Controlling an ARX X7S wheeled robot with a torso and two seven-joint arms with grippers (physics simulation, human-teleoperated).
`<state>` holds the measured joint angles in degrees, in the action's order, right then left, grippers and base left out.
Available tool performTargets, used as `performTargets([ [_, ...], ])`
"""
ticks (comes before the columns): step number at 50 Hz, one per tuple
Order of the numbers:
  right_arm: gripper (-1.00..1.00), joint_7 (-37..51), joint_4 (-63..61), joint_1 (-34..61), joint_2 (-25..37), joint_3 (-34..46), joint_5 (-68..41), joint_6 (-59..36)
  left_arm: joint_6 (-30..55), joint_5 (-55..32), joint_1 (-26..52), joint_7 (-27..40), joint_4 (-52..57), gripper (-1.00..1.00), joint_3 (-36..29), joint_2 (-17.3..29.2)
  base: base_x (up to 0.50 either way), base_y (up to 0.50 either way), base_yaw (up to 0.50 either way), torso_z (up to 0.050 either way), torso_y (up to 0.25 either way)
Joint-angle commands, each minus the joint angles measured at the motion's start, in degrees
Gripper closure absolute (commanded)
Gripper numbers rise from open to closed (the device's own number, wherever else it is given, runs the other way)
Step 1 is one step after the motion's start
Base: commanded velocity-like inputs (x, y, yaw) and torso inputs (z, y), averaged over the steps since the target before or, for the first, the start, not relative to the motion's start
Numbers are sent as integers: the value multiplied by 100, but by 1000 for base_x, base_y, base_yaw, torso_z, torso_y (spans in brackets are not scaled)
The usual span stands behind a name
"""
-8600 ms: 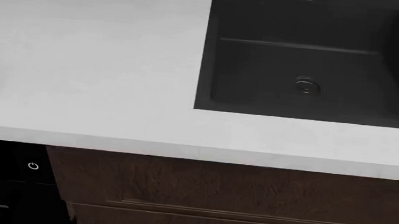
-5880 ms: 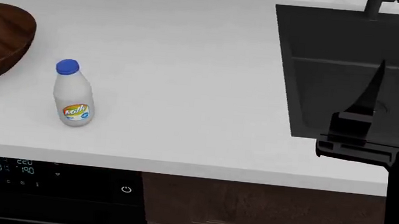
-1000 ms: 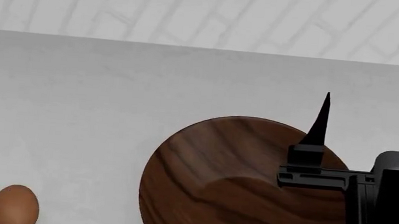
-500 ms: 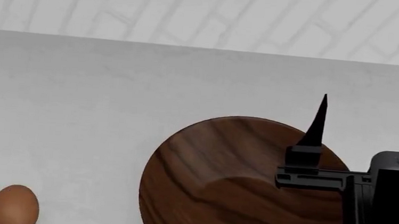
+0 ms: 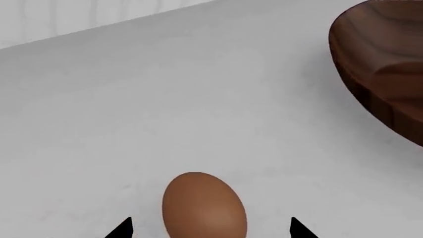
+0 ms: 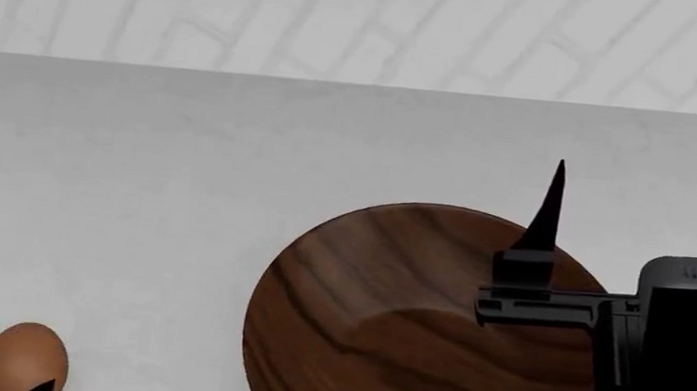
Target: Place the eggs and milk next to the bowl.
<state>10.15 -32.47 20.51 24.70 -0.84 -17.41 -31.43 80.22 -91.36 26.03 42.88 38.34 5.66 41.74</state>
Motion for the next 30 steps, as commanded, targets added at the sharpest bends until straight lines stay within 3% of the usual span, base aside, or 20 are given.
performTargets([
  [1, -100, 10, 20, 46, 12, 43, 0, -16, -138, 897, -95, -715, -271, -100, -202, -111, 0, 0, 0, 0, 0],
  [30, -100, 51, -24, -18, 83, 25, -19, -20, -793, 2185, -274, -1654, -898, -100, -948, -212, 0, 0, 0, 0, 0],
])
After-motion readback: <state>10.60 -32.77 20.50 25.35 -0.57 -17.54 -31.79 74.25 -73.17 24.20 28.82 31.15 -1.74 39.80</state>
